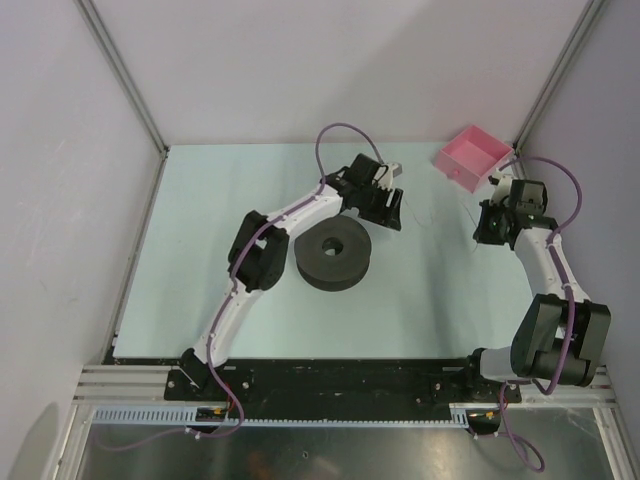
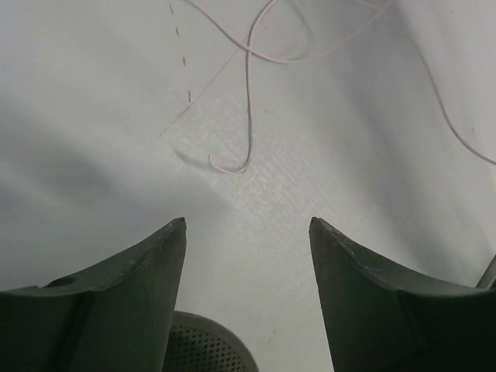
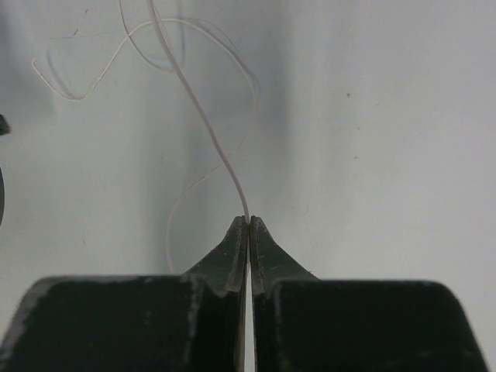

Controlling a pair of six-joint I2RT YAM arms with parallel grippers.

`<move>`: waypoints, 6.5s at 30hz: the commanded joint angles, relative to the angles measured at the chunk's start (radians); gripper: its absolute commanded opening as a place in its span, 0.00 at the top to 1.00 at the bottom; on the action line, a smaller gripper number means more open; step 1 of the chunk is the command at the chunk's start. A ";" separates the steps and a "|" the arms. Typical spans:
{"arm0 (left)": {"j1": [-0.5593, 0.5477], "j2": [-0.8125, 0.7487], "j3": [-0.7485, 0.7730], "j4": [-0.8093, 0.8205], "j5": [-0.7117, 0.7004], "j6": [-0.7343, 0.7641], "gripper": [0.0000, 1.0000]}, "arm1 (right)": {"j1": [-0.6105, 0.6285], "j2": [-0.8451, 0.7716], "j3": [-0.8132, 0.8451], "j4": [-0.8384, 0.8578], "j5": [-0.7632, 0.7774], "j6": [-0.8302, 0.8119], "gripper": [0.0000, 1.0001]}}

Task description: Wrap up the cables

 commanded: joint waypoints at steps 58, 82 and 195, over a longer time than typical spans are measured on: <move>0.170 -0.963 -0.677 0.051 0.255 0.465 1.00 | 0.193 -0.438 -0.087 -0.682 -0.528 -1.026 0.79; 0.447 -1.210 -0.807 -0.113 0.128 0.478 1.00 | 0.178 0.342 0.268 0.388 -0.182 -0.444 0.24; 1.043 -0.876 -1.061 -0.256 -0.224 1.379 1.00 | -0.513 0.068 0.278 -0.112 -0.198 -0.811 1.00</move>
